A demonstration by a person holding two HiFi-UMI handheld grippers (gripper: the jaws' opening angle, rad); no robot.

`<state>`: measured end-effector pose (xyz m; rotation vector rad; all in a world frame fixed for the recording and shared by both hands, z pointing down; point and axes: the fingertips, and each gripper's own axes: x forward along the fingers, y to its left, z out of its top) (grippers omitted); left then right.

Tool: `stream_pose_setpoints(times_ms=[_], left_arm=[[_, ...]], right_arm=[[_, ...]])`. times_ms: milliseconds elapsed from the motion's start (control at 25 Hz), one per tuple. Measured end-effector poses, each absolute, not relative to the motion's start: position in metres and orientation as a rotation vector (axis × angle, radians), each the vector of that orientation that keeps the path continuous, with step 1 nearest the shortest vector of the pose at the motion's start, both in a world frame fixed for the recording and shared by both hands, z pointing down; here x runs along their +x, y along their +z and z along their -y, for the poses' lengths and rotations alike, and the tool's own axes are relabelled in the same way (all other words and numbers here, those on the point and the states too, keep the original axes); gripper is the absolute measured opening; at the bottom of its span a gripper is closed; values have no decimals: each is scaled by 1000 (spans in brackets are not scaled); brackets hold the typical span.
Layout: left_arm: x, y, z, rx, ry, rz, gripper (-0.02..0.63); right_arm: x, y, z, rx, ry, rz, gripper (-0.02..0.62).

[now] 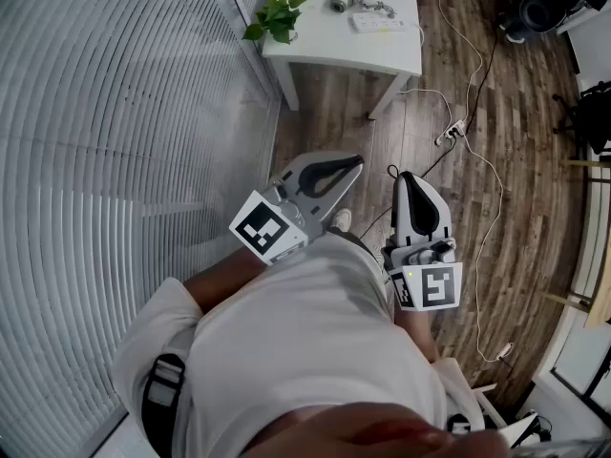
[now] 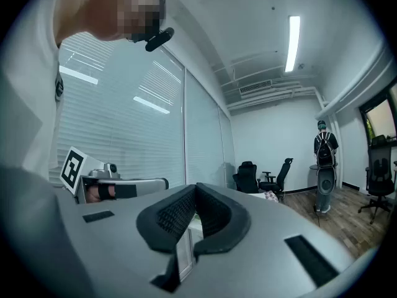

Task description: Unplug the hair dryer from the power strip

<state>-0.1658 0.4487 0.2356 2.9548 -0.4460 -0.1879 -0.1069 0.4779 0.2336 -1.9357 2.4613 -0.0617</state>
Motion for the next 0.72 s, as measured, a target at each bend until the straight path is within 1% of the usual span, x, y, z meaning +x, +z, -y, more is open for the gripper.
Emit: stream_pose_setpoints(times_ms=[720], left_arm=[[-108, 229, -449, 2960, -190, 467, 29]], right_arm=[[-46, 225, -474, -1852, -93, -2410, 33]])
